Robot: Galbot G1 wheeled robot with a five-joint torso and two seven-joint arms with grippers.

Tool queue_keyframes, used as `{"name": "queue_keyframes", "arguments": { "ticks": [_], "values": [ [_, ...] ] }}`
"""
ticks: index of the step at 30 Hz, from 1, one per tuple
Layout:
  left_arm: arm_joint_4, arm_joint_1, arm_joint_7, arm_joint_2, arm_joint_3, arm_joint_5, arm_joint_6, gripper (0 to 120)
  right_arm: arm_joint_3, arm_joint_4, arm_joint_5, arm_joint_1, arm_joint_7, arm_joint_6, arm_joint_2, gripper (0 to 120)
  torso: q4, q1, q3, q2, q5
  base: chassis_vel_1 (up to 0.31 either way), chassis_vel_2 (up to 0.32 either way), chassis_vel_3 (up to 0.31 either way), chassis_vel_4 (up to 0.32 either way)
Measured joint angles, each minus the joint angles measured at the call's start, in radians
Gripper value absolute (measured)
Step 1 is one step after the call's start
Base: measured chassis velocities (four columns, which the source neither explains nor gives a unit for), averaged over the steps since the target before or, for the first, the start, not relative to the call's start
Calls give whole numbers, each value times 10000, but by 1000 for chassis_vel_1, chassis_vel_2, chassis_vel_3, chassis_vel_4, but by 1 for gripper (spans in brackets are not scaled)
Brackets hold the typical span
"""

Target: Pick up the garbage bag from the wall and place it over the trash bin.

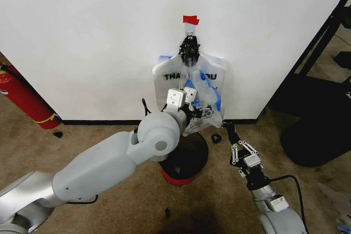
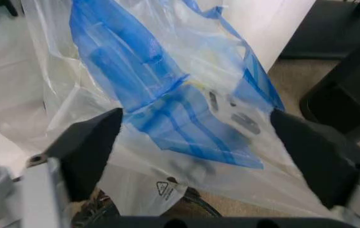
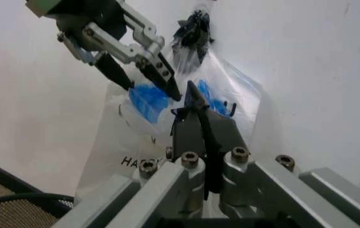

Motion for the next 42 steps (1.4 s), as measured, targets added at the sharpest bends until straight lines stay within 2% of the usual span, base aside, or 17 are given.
{"name": "queue_keyframes", "arguments": {
  "ticks": [5,7,11,16,21,25,32,37,41,42],
  "values": [
    [179,-34,-195,-38,118,-94,27,65,28,101,140,-4,5,-72,-53,0,1,0,0,0,0,0,0,0,0],
    [209,-34,-210,-52,128,-94,21,61,31,114,158,-4,8,-86,-61,0,1,0,0,0,0,0,0,0,0],
    [325,-104,-251,-134,192,-78,-48,43,31,133,203,1,18,-115,-100,0,1,0,0,0,0,0,0,0,0],
    [385,-174,-255,-224,212,-5,-194,28,31,133,204,-11,19,-117,-105,0,0,-1,0,0,0,0,0,0,0],
    [388,-176,-208,-238,324,215,-328,7,44,134,208,-17,35,-118,-117,0,0,0,0,0,0,0,0,0,0],
    [328,-142,-121,-273,380,366,-398,0,70,157,239,-30,75,-127,-124,0,0,0,0,0,-1,0,0,0,0],
    [264,-31,208,-274,314,548,-740,0,96,223,362,-76,166,-241,-132,0,-1,0,0,0,-1,0,0,0,0],
    [-8,282,607,55,-18,795,-1171,0,139,493,674,-290,271,-582,-163,0,1,-1,0,0,-1,0,0,0,0],
    [-120,774,723,275,-227,1062,-1314,0,158,1037,2143,-733,219,-1487,-384,19,0,-1,0,0,-2,0,0,0,0],
    [-120,879,740,302,-264,1124,-1322,0,199,1145,2440,-820,144,-1684,-438,20,1,-1,-1,0,-1,0,0,0,0]
  ]
}}
